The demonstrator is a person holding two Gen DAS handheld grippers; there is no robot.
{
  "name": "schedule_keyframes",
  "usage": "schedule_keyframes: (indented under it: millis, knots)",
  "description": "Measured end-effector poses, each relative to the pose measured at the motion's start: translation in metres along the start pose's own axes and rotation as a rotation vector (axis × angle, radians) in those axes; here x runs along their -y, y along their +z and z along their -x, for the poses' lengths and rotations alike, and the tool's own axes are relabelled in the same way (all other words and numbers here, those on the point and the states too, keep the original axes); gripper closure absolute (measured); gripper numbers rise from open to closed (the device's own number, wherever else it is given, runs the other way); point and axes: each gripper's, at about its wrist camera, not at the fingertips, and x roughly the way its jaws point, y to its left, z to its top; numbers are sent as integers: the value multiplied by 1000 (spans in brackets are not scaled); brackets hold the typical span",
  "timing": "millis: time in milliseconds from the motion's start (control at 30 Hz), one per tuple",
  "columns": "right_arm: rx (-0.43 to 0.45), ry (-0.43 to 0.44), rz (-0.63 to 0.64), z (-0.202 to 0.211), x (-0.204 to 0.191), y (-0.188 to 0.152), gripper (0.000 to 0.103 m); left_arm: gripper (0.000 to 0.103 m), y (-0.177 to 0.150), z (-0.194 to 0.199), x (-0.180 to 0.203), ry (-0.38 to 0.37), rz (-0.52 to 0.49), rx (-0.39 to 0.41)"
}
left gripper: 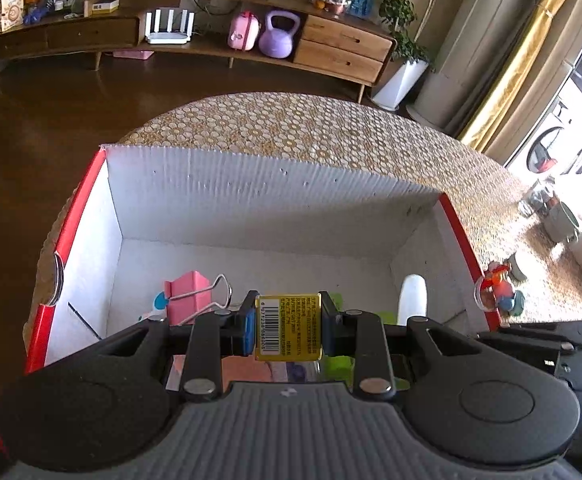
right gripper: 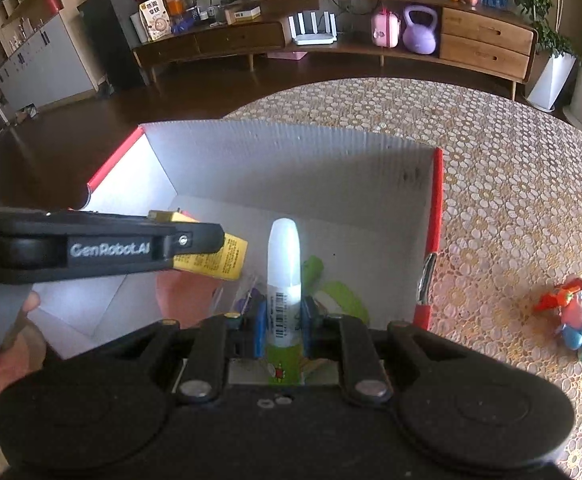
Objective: Organize rigid objects
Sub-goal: 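Lift the yellow carton and white marker and carry both over the box, then lower the carton and marker into the box and open both tools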
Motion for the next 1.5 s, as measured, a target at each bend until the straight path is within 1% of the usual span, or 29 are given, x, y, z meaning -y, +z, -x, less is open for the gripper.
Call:
schedule_keyframes:
  millis: [300,367,533,700,833,900,967,1100,1367,1433,1500]
  knots:
    - [-6,-2,4,-3,-1,-2,86,74,-8,0,0,-9,-39,-48]
    - [-7,0,10,-2,-2,-2,83,74,-11,-2,1,-8,-40,-60]
    - [-10,4,30,1,-5,-3,80,74,-20,-9,1,9,-39,-110]
    - [-4,13,47,10,-6,-6,78,74,-25,-18,-2,13,-16,-152]
    - [1,26,51,18,-6,-9,77,74,-26,-18,-2,12,-14,-162]
    - [8,33,52,24,-5,-10,73,74,-26,-18,0,13,-17,-165]
    - [16,39,52,30,-5,-12,68,73,-27,-17,3,8,-26,-164]
    - [35,49,53,44,-4,-16,64,73,-30,-12,12,28,-59,-142]
    - [91,65,43,77,0,-25,55,71,-31,14,32,45,-108,-61]
    - [107,69,40,86,1,-27,54,71,-30,22,37,38,-114,-41]
    - [123,67,40,94,-1,-28,52,67,-27,29,41,35,-119,-21]
